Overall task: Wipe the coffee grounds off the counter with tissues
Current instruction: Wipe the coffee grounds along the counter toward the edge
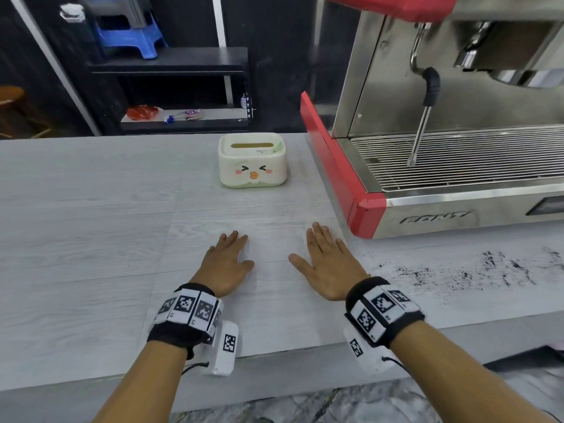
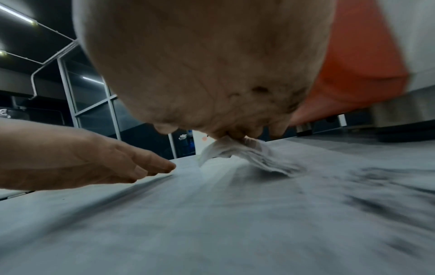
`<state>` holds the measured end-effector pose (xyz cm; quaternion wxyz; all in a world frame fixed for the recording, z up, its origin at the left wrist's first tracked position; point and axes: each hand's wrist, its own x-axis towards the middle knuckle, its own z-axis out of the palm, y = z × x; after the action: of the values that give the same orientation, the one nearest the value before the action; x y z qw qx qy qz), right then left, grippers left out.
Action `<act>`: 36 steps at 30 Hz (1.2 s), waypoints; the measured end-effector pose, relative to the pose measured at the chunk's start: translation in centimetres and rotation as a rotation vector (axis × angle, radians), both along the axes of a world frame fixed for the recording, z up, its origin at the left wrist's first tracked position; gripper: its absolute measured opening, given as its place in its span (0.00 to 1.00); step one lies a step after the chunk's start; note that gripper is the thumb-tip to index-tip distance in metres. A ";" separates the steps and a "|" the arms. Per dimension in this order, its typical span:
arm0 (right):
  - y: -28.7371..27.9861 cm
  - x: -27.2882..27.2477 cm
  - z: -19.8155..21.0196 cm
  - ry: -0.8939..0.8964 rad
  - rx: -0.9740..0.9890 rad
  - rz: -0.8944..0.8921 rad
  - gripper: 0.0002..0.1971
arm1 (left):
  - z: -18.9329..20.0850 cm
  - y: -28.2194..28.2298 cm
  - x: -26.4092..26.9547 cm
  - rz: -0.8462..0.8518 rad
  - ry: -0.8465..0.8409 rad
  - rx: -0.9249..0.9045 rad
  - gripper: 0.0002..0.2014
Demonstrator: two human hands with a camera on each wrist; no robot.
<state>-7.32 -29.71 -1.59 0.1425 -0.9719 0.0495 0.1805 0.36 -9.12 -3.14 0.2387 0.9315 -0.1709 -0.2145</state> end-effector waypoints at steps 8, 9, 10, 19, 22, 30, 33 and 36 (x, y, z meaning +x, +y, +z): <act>5.0 7.6 -0.9 0.112 0.046 0.089 0.41 | 0.4 1.8 1.9 0.058 -0.015 -0.010 0.32; 5.0 8.1 -1.2 0.129 0.031 0.098 0.41 | 0.4 1.9 2.1 0.063 -0.014 -0.012 0.32; 4.9 8.4 -1.5 0.135 0.014 0.106 0.41 | 0.3 2.1 2.2 0.066 -0.013 -0.013 0.32; 0.7 6.4 -2.1 0.127 -0.027 0.018 0.40 | 0.3 1.1 2.2 0.015 -0.005 -0.009 0.32; -0.8 4.7 -2.2 0.118 -0.036 -0.022 0.40 | 0.5 0.6 1.8 -0.014 -0.010 -0.022 0.32; -2.3 0.8 -1.6 0.084 -0.022 -0.154 0.40 | 0.4 -0.7 -0.5 -0.075 -0.004 -0.058 0.32; 0.0 -0.8 -0.9 -0.043 0.008 -0.084 0.40 | 0.4 -1.4 -1.4 -0.091 -0.015 -0.076 0.32; 2.9 -2.8 -1.2 -0.009 0.037 0.016 0.42 | 0.3 -1.9 -2.5 -0.102 -0.029 -0.077 0.31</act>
<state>-10.17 -26.84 -2.81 0.1590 -0.9703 0.0377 0.1782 -2.10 -10.98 -2.87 0.2606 0.9147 -0.2298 -0.2062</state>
